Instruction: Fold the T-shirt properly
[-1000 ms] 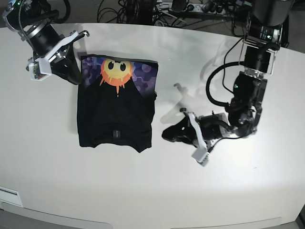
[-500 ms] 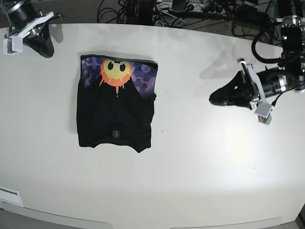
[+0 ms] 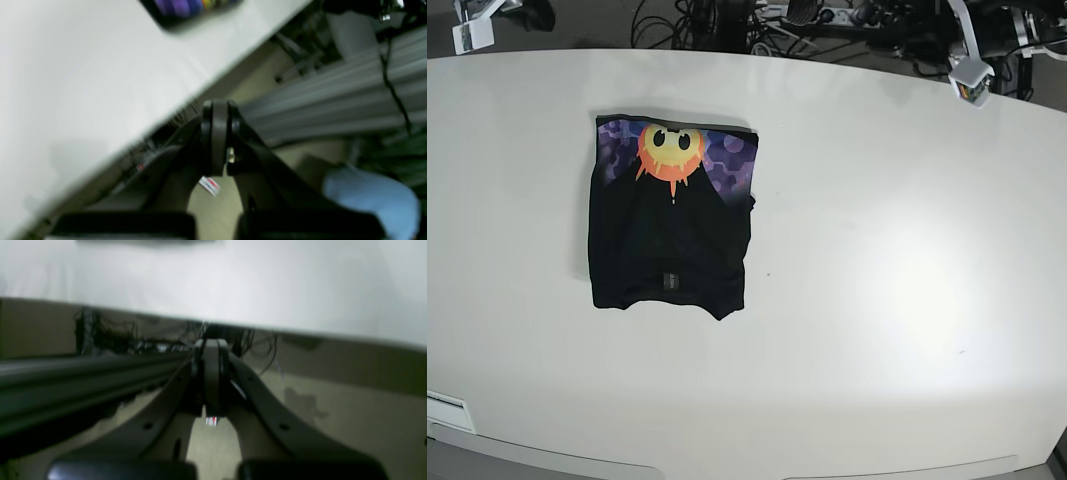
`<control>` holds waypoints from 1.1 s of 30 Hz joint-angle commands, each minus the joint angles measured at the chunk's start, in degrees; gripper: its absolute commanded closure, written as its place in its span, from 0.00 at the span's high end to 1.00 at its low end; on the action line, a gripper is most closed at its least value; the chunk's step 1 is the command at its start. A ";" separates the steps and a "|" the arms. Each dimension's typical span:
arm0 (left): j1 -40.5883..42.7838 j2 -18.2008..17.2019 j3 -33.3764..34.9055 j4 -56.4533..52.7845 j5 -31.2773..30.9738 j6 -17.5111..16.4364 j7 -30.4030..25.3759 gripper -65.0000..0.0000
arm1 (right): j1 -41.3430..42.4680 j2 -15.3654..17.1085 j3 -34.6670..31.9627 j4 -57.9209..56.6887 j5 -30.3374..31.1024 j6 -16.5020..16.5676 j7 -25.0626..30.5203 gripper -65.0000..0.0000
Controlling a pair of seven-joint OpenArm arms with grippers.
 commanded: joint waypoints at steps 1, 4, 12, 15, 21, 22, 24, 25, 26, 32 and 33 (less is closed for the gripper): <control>2.25 -0.52 -0.33 0.70 -1.41 -0.34 -0.72 0.00 | -1.64 0.33 0.39 0.74 1.09 0.39 0.42 0.00; 6.62 1.18 -0.33 0.70 -0.70 -0.34 -0.72 0.00 | -3.56 0.35 -0.31 0.74 0.92 0.83 0.44 0.00; 12.20 5.92 7.54 -6.08 9.53 -0.34 -1.09 0.00 | -4.00 0.72 -11.26 -13.40 -7.45 0.87 1.64 0.00; 12.17 5.88 13.31 -13.03 15.39 -0.34 -4.76 0.00 | -3.96 2.49 -17.22 -20.81 -12.87 0.46 5.62 0.00; 8.79 5.88 23.63 -30.32 27.96 -0.34 -12.70 0.00 | -2.14 5.99 -28.00 -32.70 -25.35 -5.57 13.66 0.00; 7.63 5.90 25.16 -33.42 29.62 0.24 -13.99 0.00 | -1.40 6.12 -29.27 -34.60 -27.32 -6.01 14.56 0.00; 4.66 5.92 28.13 -39.98 33.40 1.20 -17.77 0.00 | 0.39 6.14 -31.41 -38.58 -30.49 -6.71 17.29 0.00; 2.82 5.92 29.53 -43.41 35.74 1.20 -20.39 0.00 | 1.49 6.14 -32.37 -40.72 -31.89 -6.88 18.99 0.00; 0.81 5.92 30.91 -46.93 38.36 1.20 -23.34 0.00 | 2.73 6.12 -33.29 -42.97 -33.42 -6.97 20.94 0.00; -12.76 6.27 38.18 -68.67 52.26 1.40 -41.75 0.00 | 12.33 6.12 -38.12 -58.53 -42.93 -6.95 34.71 0.00; -15.10 6.58 39.45 -72.32 54.49 1.92 -45.51 0.00 | 14.29 6.12 -38.91 -61.53 -44.37 -6.97 36.65 0.00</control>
